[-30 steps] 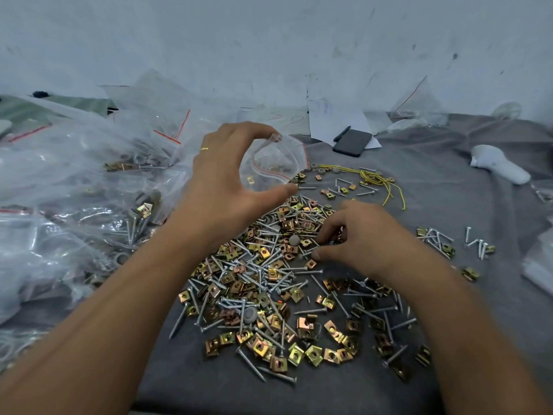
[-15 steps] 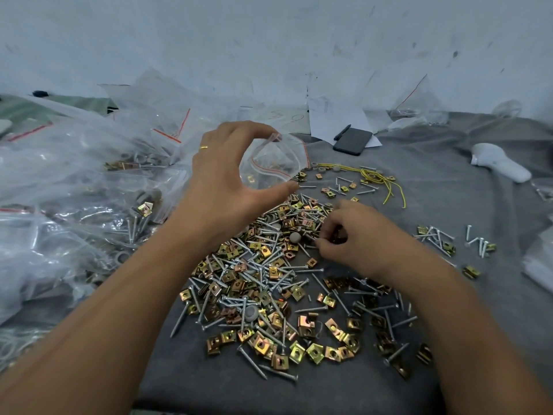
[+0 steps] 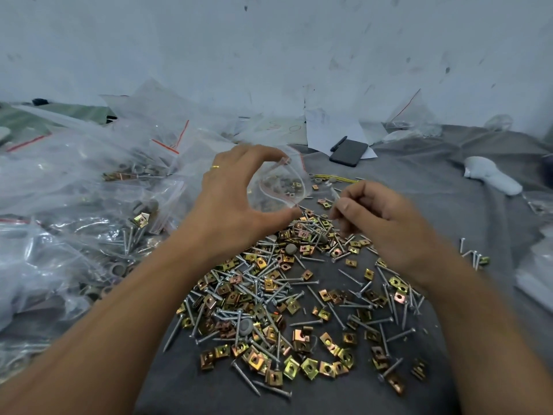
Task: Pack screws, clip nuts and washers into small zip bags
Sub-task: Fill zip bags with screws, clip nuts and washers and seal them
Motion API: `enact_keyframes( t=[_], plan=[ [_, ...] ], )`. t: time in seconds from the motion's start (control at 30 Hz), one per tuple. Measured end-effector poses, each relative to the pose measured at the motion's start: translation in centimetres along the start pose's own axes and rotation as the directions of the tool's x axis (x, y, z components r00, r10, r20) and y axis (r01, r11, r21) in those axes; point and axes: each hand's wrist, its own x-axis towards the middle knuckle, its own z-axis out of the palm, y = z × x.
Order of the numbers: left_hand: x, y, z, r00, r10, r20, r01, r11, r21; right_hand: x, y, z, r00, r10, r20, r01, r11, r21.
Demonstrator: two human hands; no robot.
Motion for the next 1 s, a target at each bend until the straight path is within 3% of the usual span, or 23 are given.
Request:
enact_keyframes(
  t=[0.2, 0.37, 0.53, 0.7, 0.83, 0.9, 1.0],
  plan=[
    [0.0, 0.3, 0.8, 0.998, 0.061, 0.031, -0.061, 0.998, 0.026, -0.4, -2.4, 0.5, 0.992, -0.125, -0.025, 0.125, 0.992, -0.021],
    [-0.2, 0.4, 1.3, 0.991, 0.129, 0.039, -0.131, 0.99, 0.042, -0.2, -3.3, 1.0, 0.991, -0.134, 0.021, 0.135, 0.964, -0.228],
    [-0.4, 0.7, 1.5, 0.991, 0.13, 0.044, -0.132, 0.991, 0.033, 0.2, -3.7, 1.8, 0.985, -0.161, -0.057, 0.127, 0.913, -0.387],
    [-0.3, 0.8, 1.3, 0.993, 0.108, 0.042, -0.109, 0.993, 0.046, 0.3, -3.7, 2.4, 0.978, -0.189, -0.09, 0.148, 0.928, -0.343],
    [-0.1, 0.1, 0.7, 0.998, 0.059, -0.004, -0.059, 0.998, 0.003, 0.3, -2.9, 0.9, 0.932, -0.26, -0.251, 0.185, 0.94, -0.288],
    [-0.1, -0.3, 0.5, 0.999, 0.035, -0.028, -0.036, 0.999, -0.037, 0.3, -2.0, 0.1, 0.957, -0.203, -0.205, 0.113, 0.917, -0.382],
    [-0.1, -0.4, 0.4, 0.998, 0.002, -0.057, -0.007, 0.996, -0.086, 0.4, -0.9, 0.6, 0.998, 0.046, 0.034, -0.016, 0.795, -0.607]
  ],
)
